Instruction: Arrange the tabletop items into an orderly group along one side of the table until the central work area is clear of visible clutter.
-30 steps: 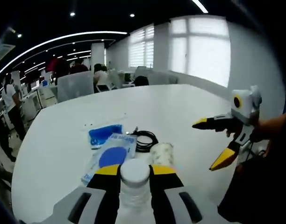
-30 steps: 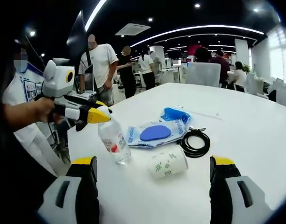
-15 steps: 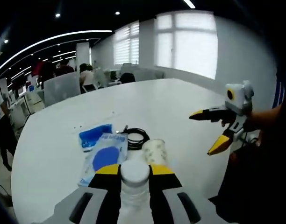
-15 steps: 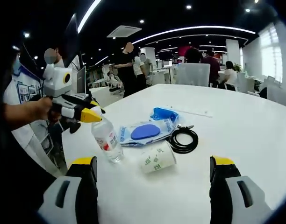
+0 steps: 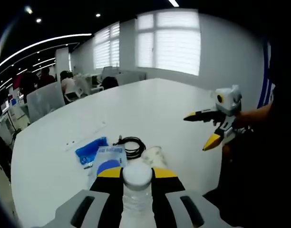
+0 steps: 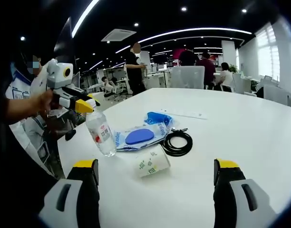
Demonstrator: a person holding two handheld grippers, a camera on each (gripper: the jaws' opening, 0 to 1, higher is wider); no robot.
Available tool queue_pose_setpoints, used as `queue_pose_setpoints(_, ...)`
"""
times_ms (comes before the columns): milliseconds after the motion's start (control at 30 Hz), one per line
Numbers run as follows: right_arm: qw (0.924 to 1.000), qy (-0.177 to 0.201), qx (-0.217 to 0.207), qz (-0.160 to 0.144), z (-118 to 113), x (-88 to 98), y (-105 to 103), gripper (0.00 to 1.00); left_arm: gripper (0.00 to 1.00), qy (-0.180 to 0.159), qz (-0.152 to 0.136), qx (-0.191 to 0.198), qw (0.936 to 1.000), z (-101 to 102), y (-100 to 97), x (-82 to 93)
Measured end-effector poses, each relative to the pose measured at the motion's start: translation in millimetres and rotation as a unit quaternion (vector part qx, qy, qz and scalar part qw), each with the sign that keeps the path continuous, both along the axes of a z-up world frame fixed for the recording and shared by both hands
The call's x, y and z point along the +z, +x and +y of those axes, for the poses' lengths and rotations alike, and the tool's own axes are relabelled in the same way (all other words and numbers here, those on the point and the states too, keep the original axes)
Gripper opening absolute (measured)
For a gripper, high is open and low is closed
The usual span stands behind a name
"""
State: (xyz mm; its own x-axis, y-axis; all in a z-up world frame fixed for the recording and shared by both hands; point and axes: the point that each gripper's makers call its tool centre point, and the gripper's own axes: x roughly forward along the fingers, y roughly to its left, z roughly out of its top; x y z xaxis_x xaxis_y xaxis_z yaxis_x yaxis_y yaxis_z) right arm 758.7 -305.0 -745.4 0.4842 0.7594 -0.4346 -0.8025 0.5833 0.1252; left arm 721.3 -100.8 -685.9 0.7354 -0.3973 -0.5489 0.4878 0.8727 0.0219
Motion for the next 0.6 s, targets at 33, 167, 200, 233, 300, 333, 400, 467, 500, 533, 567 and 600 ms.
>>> queue_pose_setpoints(33, 1.0, 0.0, -0.003, 0.0, -1, 0.1, 1, 0.97, 0.17, 0.0, -0.002, -0.003, 1.0, 3, 1.8, 2.5)
queue_pose_setpoints(167, 0.9999, 0.0, -0.014, 0.0, -5, 0.0, 5, 0.97, 0.17, -0.009, -0.008, -0.009, 0.9999, 19, 11.4, 14.6)
queue_pose_setpoints(200, 0.9999, 0.0, -0.017, 0.0, -6, 0.2, 5, 0.97, 0.17, -0.011, -0.01, -0.01, 0.9998, 22, 13.6, 17.3)
queue_pose_setpoints(233, 0.9998, 0.0, -0.019, -0.001, -7, 0.4, 6, 0.97, 0.17, -0.01, -0.013, -0.014, 0.9998, 26, 17.0, 20.4)
queue_pose_setpoints(300, 0.9997, -0.002, -0.023, -0.001, -8, 0.5, 8, 0.97, 0.17, -0.008, -0.015, -0.018, 0.9997, 32, 21.9, 24.3)
queue_pose_setpoints(333, 0.9997, -0.002, -0.024, -0.002, -9, 0.8, 8, 0.97, 0.17, -0.007, -0.015, -0.019, 0.9997, 35, 24.1, 25.3)
queue_pose_setpoints(400, 0.9996, -0.002, -0.028, -0.002, -10, 1.1, 9, 0.97, 0.17, -0.002, -0.016, -0.023, 0.9996, 41, 29.1, 26.5)
queue_pose_setpoints(467, 0.9995, -0.002, -0.032, -0.002, -10, 1.3, 10, 0.97, 0.17, 0.0, -0.017, -0.027, 0.9995, 49, 34.2, 26.5)
queue_pose_setpoints(500, 0.9995, -0.003, -0.033, -0.001, -11, 0.8, 11, 0.97, 0.17, 0.001, -0.017, -0.027, 0.9995, 53, 36.8, 26.4)
queue_pose_setpoints(533, 0.9994, -0.004, -0.033, 0.0, -11, 0.2, 11, 0.97, 0.17, -0.001, -0.017, -0.026, 0.9995, 58, 39.5, 26.5)
queue_pose_setpoints(567, 0.9994, -0.005, -0.033, 0.0, -11, 0.0, 11, 0.97, 0.17, -0.002, -0.018, -0.026, 0.9995, 61, 41.7, 26.6)
queue_pose_setpoints(600, 0.9994, -0.006, -0.034, 0.0, -11, -0.1, 11, 0.97, 0.17, -0.004, -0.018, -0.026, 0.9995, 64, 43.7, 26.6)
